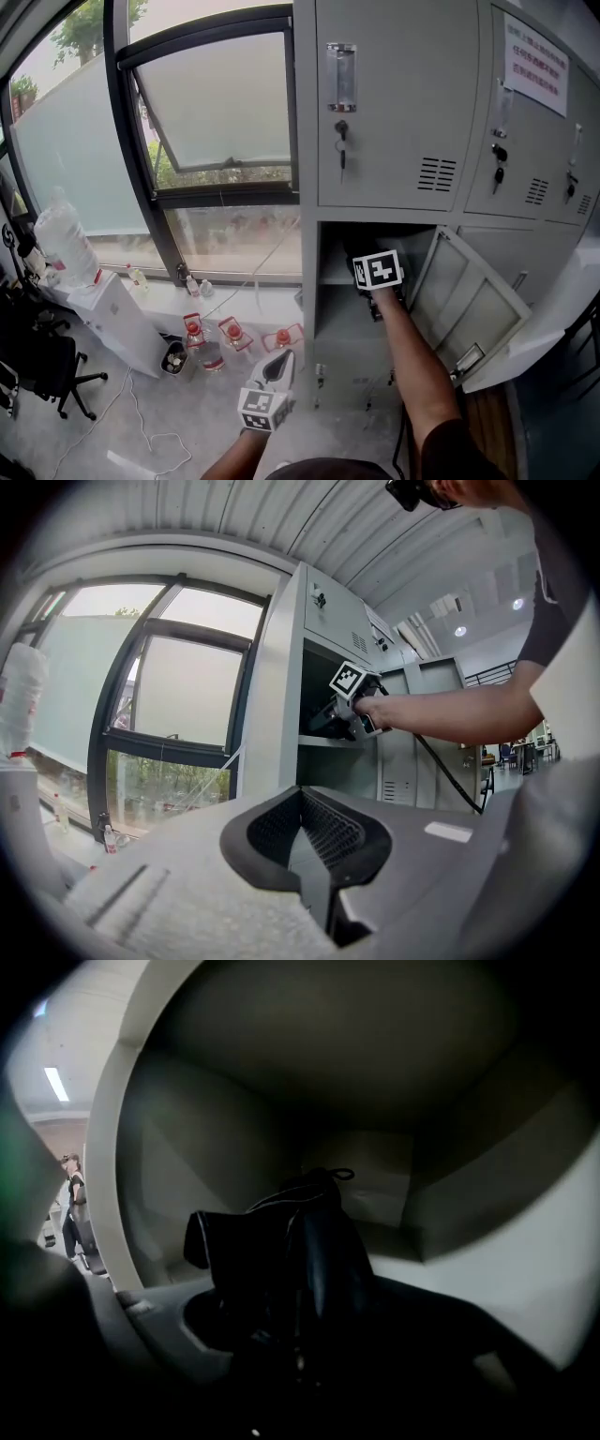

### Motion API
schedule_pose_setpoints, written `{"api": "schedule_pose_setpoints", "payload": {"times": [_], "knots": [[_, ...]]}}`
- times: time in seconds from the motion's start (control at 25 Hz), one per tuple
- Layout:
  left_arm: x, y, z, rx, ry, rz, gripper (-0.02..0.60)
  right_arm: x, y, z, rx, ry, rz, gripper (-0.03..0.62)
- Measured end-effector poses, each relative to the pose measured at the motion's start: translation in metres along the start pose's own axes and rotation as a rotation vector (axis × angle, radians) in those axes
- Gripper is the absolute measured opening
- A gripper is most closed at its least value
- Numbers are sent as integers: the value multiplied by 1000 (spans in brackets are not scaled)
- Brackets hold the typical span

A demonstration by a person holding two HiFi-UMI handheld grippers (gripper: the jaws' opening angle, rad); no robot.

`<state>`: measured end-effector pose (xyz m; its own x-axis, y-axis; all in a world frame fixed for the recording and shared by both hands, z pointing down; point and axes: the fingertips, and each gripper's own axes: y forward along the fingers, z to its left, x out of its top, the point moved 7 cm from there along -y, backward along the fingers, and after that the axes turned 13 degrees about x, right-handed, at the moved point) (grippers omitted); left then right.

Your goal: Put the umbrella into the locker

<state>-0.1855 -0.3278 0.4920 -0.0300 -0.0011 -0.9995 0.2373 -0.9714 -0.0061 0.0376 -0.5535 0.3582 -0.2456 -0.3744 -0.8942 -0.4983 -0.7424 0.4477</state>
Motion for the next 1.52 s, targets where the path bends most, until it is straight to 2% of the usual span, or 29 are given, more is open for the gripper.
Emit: {"api": "schedule_pose_setpoints", "payload": {"times": [0.36,0.6,0.8,0.92,1.08,1.28,1.52], "knots": [[27,18,-2,-39,12,-41,5,4,14,-3,11,-14,124,250],[28,22,-10,-75,5,-30,5,3,22,-5,52,1,188,262],[30,24,-13,-85,1,-33,5,3,21,-3,76,-24,192,276],[28,23,-14,-84,-1,-26,5,7,17,2,74,-54,137,312],[22,20,-15,-79,-17,-13,5,12,-7,7,19,-92,-8,356],[21,21,-13,-68,-31,-9,5,0,-54,29,1,-121,-193,356],[18,23,-14,-62,-8,-7,5,-34,-91,53,39,-139,-275,356]]}}
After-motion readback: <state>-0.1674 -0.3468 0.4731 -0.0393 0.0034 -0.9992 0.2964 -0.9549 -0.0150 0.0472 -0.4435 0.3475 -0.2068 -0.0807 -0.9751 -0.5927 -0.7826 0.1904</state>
